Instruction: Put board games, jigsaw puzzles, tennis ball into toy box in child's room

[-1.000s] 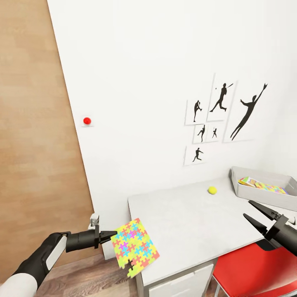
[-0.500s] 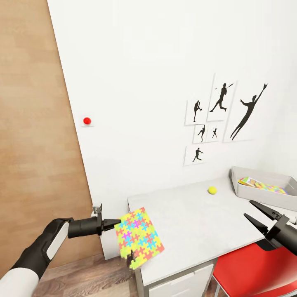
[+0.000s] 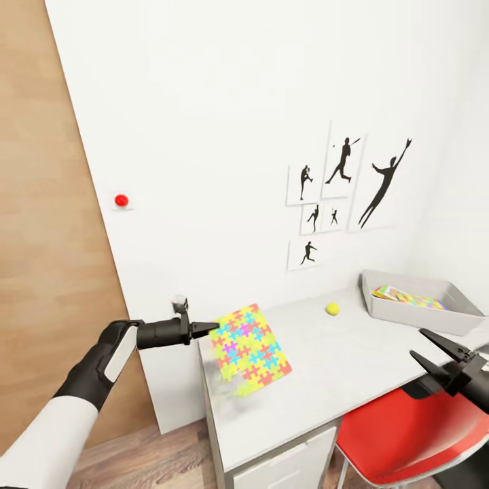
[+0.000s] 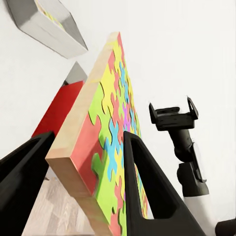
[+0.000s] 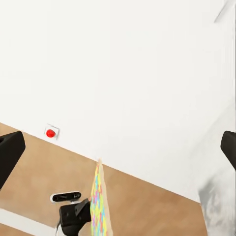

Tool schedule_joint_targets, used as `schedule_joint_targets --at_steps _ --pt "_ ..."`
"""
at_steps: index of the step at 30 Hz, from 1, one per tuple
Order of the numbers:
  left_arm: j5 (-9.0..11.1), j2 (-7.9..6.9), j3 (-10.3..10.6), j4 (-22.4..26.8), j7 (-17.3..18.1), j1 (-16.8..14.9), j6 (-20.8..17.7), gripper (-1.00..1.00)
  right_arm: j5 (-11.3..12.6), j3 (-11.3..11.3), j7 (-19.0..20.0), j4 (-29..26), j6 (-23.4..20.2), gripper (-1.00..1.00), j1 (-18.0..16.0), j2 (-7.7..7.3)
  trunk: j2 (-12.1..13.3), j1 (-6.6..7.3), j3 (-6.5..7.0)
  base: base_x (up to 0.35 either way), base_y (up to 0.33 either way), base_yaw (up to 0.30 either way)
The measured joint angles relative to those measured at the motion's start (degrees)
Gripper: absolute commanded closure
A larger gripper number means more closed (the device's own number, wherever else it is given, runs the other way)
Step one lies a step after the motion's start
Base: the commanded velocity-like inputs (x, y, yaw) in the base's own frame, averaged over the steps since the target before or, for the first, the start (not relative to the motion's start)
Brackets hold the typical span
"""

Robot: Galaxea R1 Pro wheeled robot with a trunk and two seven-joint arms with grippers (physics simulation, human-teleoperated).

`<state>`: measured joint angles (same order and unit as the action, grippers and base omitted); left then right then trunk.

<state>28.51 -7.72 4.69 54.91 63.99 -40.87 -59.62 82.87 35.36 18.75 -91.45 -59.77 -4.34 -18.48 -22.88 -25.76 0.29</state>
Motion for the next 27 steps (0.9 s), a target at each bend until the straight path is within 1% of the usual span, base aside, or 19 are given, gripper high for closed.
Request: schedule_joint_targets --at_steps 2,5,10,15,17,22,24,27 --pt "0.04 0.28 0.01 0.00 -0.62 -0.10 0.00 1.00 0.00 0.72 0.00 0.00 0.00 -1.00 0.00 0.01 0.00 0.00 0.00 0.000 0.000 -0.279" --pt "0.23 0.23 -0.24 0.00 -0.97 -0.15 -0.04 1.00 0.00 1.32 0.00 0.01 0.00 -1.00 0.00 0.01 0.00 0.00 0.00 0.000 0.000 -0.279" --pt "0.19 0.08 -0.27 -0.25 -1.12 -0.16 0.14 1.00 0.00 1.58 0.00 0.08 0.00 -1.00 0.00 0.01 0.00 0.00 0.00 0.000 0.000 -0.277" --pt "-0.05 0.39 0.27 -0.28 -1.16 -0.08 0.28 1.00 -0.01 1.67 0.00 0.09 0.00 -1.00 0.00 -0.03 0.00 0.00 0.00 0.000 0.000 -0.262" --pt "0.00 0.25 0.31 -0.27 -1.13 -0.08 0.26 1.00 0.00 1.67 0.00 0.09 0.00 -1.00 0.00 -0.02 0.00 0.00 0.00 0.000 0.000 -0.240" --pt "0.53 0.00 -0.31 -0.25 -0.67 0.15 0.28 1.00 -0.01 1.67 0.00 0.09 0.00 -1.00 0.00 -0.03 0.00 0.00 0.00 0.000 0.000 -0.224" --pt "0.75 0.00 -1.21 -0.06 -0.48 0.24 0.30 1.00 0.00 1.70 0.00 0.09 0.00 -1.00 0.00 -0.06 0.00 0.00 0.00 0.003 -0.003 -0.211" --pt "0.69 0.09 -1.64 0.12 -0.63 0.28 0.34 1.00 -0.01 1.75 0.00 0.08 0.00 -1.00 0.00 -0.05 -0.01 0.01 0.00 0.069 -0.102 -0.201"
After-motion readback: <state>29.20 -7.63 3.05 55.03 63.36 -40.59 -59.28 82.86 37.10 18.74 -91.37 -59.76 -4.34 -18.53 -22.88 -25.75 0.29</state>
